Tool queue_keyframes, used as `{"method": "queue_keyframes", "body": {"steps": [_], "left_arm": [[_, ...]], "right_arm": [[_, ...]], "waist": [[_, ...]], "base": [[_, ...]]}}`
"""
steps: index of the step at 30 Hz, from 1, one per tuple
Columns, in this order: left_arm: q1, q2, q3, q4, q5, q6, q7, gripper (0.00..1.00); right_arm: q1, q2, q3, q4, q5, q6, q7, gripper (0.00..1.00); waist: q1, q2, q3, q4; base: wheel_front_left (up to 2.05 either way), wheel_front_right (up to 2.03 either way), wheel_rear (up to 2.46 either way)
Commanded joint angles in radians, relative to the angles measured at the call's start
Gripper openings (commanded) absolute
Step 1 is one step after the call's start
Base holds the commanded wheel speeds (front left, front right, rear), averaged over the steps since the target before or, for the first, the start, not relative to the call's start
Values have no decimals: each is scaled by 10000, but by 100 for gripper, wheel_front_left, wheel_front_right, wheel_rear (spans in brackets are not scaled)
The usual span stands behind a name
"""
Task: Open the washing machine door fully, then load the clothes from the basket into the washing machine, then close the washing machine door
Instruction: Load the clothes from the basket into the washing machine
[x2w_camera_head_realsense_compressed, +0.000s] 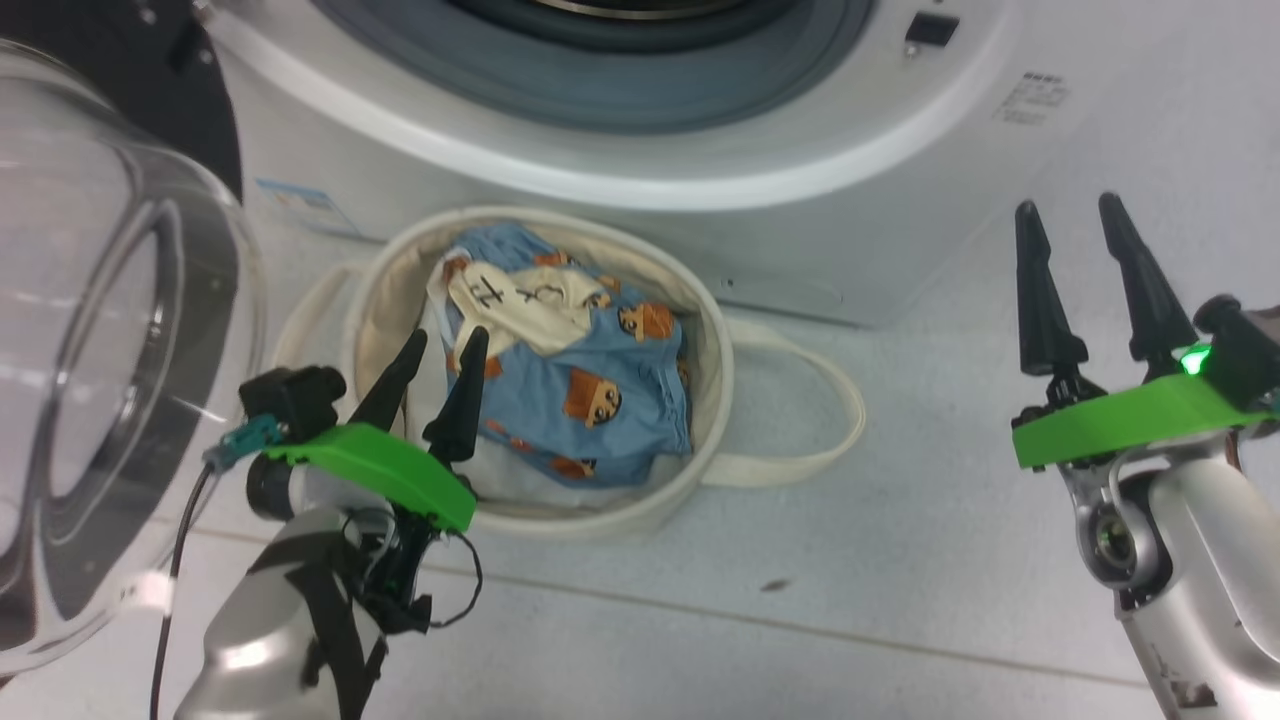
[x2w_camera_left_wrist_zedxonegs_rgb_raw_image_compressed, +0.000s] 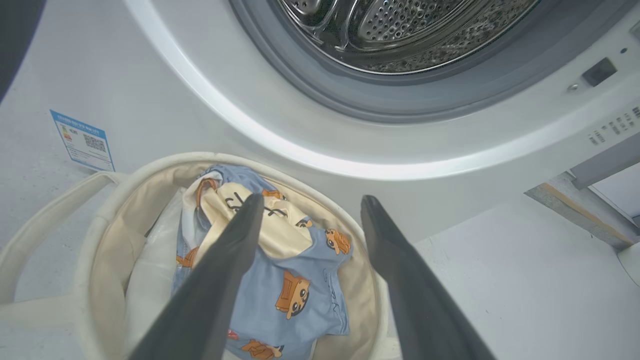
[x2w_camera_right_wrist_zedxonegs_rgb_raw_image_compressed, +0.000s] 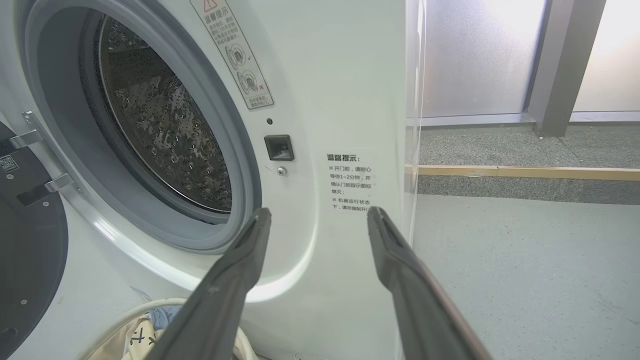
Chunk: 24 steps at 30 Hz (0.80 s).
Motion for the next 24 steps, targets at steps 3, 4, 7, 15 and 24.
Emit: {"method": "queue_keyframes", "body": {"steps": [3, 4, 7, 15, 24], "left_arm": [[-832, 233, -352, 691, -771, -58, 222, 100], [-1005, 228, -537, 848, -975, -58, 313, 100], [-1439, 279, -1095, 1235, -1568, -58, 680, 100], [-2564, 775, -2772, 2253, -1939, -59, 1073, 100], [-3660, 846, -4044, 3332, -2009, -59, 795, 100]], "right_arm": [[-259, -163, 195, -456, -177, 73, -122, 100], [-300, -175, 193, -493, -201, 73, -122, 100], [-399, -212, 142, -618, -283, 73, -122, 100], [-575, -333, 125, -1131, -598, 73, -122, 100], [-543, -1057, 968, -2231, -885, 73, 64, 100]], "waist": [[-3, 0, 912, -147], [-3, 0, 1051, -170], [-3, 0, 1469, -234], [-3, 0, 2615, -418], [-3, 0, 3477, -491]], "base": [[0, 0, 0], [0, 0, 0], [0, 0, 0], [0, 0, 0], [0, 0, 0]]}}
